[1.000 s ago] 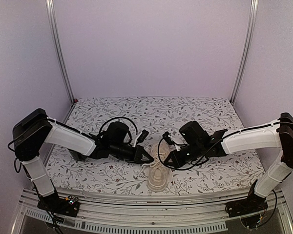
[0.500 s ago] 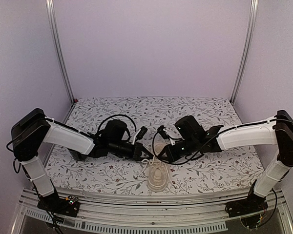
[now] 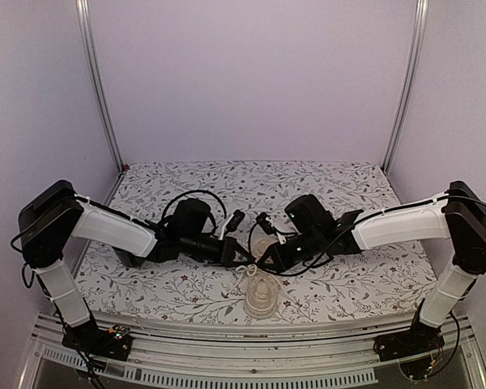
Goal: Tie the shoes
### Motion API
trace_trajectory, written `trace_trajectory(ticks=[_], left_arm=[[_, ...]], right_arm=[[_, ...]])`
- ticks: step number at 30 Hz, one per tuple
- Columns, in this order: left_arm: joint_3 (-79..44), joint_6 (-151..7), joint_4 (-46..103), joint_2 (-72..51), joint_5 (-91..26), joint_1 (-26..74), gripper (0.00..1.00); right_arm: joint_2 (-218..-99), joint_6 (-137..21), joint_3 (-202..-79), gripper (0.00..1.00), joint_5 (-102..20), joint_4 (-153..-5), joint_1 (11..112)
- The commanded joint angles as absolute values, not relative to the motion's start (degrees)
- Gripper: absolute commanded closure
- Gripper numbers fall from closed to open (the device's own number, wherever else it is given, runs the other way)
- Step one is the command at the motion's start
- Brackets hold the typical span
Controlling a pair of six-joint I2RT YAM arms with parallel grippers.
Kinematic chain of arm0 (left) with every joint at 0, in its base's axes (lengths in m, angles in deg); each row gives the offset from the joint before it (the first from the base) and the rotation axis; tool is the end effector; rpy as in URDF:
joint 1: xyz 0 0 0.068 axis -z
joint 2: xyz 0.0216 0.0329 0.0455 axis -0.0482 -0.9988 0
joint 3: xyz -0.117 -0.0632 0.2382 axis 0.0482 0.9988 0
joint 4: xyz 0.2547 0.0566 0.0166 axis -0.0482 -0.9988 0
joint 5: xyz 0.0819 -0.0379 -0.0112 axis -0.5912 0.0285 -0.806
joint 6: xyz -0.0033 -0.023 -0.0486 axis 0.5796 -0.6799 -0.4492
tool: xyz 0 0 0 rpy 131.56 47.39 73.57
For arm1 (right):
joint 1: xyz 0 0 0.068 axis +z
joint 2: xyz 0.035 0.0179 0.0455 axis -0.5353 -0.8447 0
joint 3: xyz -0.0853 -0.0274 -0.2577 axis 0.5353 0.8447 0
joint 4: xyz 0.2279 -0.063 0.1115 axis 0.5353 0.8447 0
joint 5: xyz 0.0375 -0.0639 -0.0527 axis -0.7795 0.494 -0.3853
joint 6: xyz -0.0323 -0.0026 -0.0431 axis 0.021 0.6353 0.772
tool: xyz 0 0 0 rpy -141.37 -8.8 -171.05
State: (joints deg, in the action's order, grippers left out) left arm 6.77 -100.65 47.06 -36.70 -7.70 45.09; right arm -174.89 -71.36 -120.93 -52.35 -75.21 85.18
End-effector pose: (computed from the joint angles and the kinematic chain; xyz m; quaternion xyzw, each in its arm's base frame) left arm 0.2223 -0.2743 0.1553 0.1892 0.8312 -0.4989 0.1562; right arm 0.2035 0.2875 0.1804 -0.3171 0.8601 0.3431 0.2049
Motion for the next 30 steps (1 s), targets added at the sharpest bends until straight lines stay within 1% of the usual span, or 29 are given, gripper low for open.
trace_trajectory(ticks=[1,9,20,30], left_arm=[[7.1,-100.0,48.42,-35.78,-7.23,44.3,1.0],[7.67,-100.1,48.67,-35.54,-7.19,44.34,1.0],[9.5,-101.03,51.35,-34.25,-7.09,44.4,1.0],[9.31,-101.65,52.67,-35.03,-5.88,44.51,1.0]], right_arm=[[-176.34,-71.71,-122.52,0.98,-53.8,-78.06,85.78],[-177.9,-72.79,-123.39,0.98,-54.18,-79.8,86.55],[-179.92,-74.64,-124.13,0.98,-49.52,-78.45,86.59],[-179.96,-75.08,-124.11,0.98,-48.96,-79.09,86.57]])
